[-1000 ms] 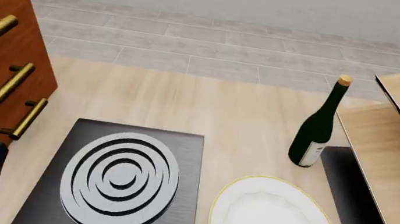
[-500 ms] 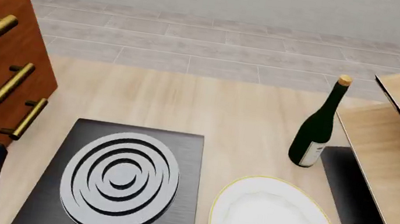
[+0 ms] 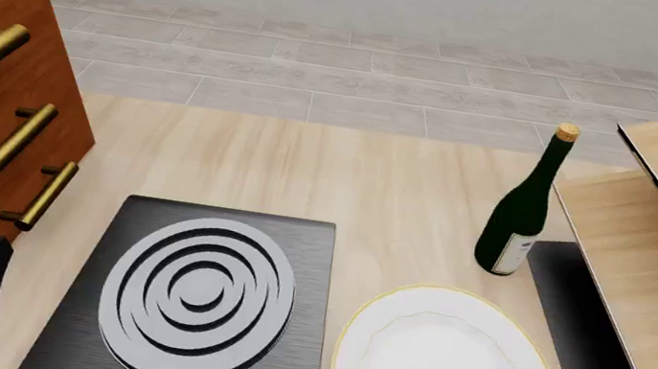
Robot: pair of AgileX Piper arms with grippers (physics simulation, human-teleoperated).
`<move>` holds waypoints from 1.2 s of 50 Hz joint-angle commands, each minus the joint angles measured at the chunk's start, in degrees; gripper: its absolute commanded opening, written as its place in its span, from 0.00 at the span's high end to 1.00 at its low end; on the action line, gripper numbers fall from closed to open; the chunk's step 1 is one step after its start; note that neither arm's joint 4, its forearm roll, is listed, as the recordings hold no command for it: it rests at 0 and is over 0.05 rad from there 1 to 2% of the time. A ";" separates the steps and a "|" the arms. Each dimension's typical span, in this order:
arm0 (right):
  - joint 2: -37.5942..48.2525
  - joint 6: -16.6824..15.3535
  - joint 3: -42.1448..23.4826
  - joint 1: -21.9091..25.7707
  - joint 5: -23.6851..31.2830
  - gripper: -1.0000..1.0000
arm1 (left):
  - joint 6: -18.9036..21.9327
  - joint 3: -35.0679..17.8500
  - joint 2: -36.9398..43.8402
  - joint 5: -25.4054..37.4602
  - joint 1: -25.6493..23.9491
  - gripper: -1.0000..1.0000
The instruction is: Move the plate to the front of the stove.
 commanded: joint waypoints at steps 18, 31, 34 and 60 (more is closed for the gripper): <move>-22.31 5.65 -6.37 0.28 12.72 1.00 | 0.04 0.00 0.79 -1.61 -0.45 0.00; -21.72 7.54 -11.86 0.85 11.85 1.00 | -0.06 0.00 1.38 -2.64 -0.23 0.00; -21.17 7.80 -13.41 1.37 11.58 1.00 | -0.07 0.00 0.75 -1.91 -0.23 0.00; -7.68 17.79 -21.40 9.24 -0.68 1.00 | -0.16 0.00 -1.77 0.93 0.72 0.00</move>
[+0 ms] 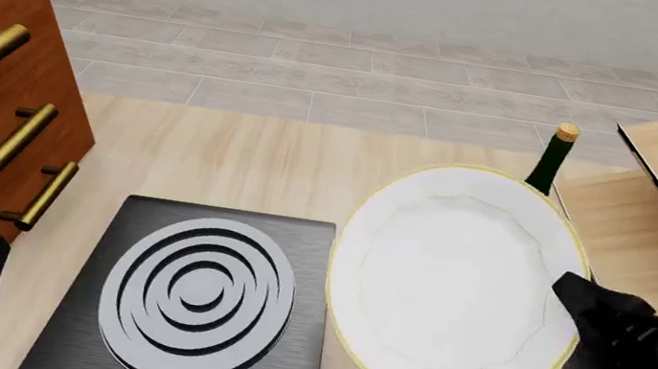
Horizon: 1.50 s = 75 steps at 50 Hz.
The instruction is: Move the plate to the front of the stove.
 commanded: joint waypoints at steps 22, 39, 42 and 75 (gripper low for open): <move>33.82 13.48 -14.55 11.54 -23.89 1.00 | 0.04 0.00 -0.17 0.93 0.82 0.00; 52.54 17.25 -27.76 12.97 -29.51 1.00 | -0.02 0.00 -1.16 2.24 -0.15 0.00; 56.07 18.26 -30.93 12.92 -29.74 1.00 | -0.14 0.00 -1.21 2.34 -0.34 0.00; 88.15 26.01 -66.93 8.30 -22.21 1.00 | 0.96 0.00 -2.45 4.17 -0.84 0.00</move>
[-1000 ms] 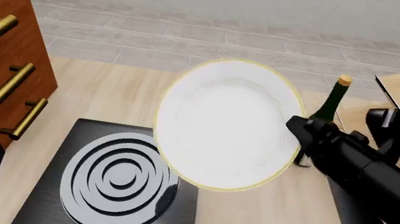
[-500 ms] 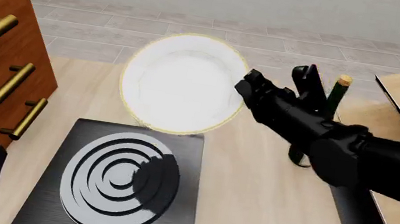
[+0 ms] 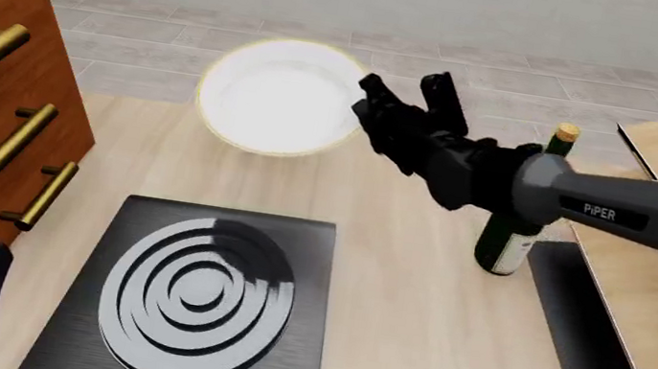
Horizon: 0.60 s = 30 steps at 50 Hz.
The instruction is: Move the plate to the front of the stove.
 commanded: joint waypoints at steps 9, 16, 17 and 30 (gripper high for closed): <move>15.67 4.99 -19.26 -2.95 5.70 1.00 | 0.77 0.00 -0.37 0.73 -0.21 0.00; 19.40 6.35 -23.12 -2.69 6.61 1.00 | 0.74 0.00 -0.35 0.76 0.24 0.00; 19.82 6.48 -23.27 -2.63 6.55 1.00 | 0.67 0.00 -0.35 0.81 0.42 0.00; 24.99 7.56 -24.17 -0.08 4.76 1.00 | 0.96 0.00 -0.49 1.28 1.25 0.00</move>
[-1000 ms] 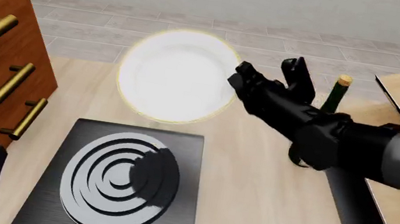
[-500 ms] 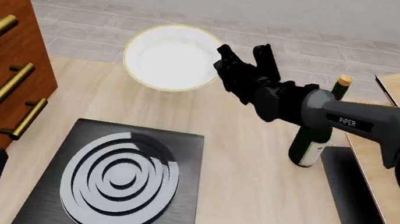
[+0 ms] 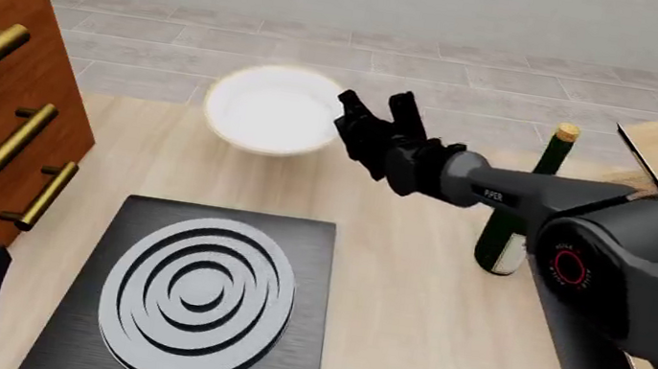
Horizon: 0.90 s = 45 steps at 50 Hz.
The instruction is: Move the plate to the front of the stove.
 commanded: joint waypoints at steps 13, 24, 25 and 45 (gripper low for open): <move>6.14 1.15 -3.03 2.34 -0.90 1.00 | 0.19 0.01 -0.11 0.53 0.82 0.00; 9.30 0.23 -3.92 2.75 -0.34 1.00 | 0.00 0.01 -0.12 0.91 1.43 0.00; 9.65 0.08 -4.00 2.78 -0.30 1.00 | 0.04 0.01 -0.12 1.01 1.48 0.00; 15.14 -0.44 -8.32 3.35 1.74 1.00 | -0.09 0.01 -0.10 1.59 1.73 0.00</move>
